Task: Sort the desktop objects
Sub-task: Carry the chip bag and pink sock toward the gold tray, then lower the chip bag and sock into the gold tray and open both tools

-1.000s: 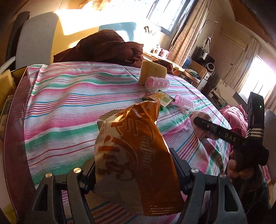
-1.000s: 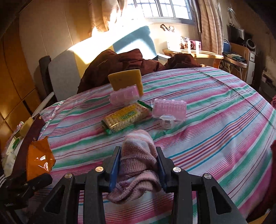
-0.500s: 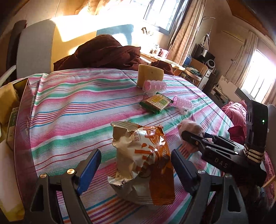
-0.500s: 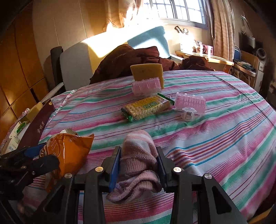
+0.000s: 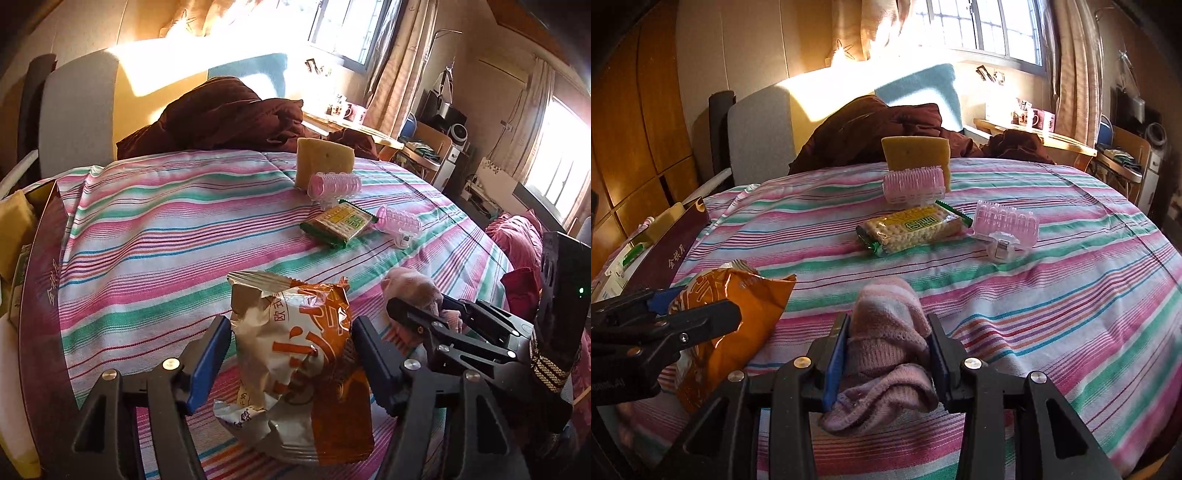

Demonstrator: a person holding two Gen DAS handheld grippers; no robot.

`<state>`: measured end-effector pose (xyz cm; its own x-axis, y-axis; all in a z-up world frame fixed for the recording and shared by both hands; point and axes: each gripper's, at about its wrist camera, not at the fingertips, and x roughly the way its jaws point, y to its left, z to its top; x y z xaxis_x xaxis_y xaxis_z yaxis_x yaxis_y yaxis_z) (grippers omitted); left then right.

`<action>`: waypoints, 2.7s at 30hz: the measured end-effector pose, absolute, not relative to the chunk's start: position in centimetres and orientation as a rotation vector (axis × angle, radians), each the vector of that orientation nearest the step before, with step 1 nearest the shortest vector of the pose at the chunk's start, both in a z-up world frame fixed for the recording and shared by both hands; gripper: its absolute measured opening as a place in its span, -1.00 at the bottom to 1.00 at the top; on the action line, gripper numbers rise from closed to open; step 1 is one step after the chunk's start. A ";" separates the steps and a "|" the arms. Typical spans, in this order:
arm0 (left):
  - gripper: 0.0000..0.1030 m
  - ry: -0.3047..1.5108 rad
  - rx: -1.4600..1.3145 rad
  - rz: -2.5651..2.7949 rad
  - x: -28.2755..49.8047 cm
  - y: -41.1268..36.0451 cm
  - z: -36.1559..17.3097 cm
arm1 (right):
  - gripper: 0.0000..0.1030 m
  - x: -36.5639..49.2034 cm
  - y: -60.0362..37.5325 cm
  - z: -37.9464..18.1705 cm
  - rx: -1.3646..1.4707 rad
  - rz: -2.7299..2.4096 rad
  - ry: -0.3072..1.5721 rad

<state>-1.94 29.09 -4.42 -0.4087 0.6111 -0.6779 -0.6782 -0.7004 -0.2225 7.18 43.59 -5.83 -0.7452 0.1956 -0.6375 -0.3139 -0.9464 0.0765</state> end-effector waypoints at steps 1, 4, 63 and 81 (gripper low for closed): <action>0.31 0.111 -0.974 2.136 -1.9 29.1 -4.4 | -0.19 7.2 43.6 -5.8 -0.953 2.690 0.259; 0.31 0.109 -0.967 2.130 -1.9 29.1 -4.5 | -0.19 7.1 43.5 -5.9 -0.955 2.689 0.256; 0.21 -0.065 -0.808 2.413 0.4 13.7 1.8 | -0.21 2.6 30.2 -1.3 -1.038 3.031 0.007; 0.21 -0.052 -0.907 2.711 -9.4 1.5 2.4 | -0.21 -9.9 19.2 1.4 -1.280 3.232 0.006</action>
<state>-9.37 1.52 2.42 -0.7632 0.2755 -0.5845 -0.2529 -0.9598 -0.1222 -9.91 19.19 1.35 -0.6812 -0.3060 -0.6651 0.3037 -0.9447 0.1237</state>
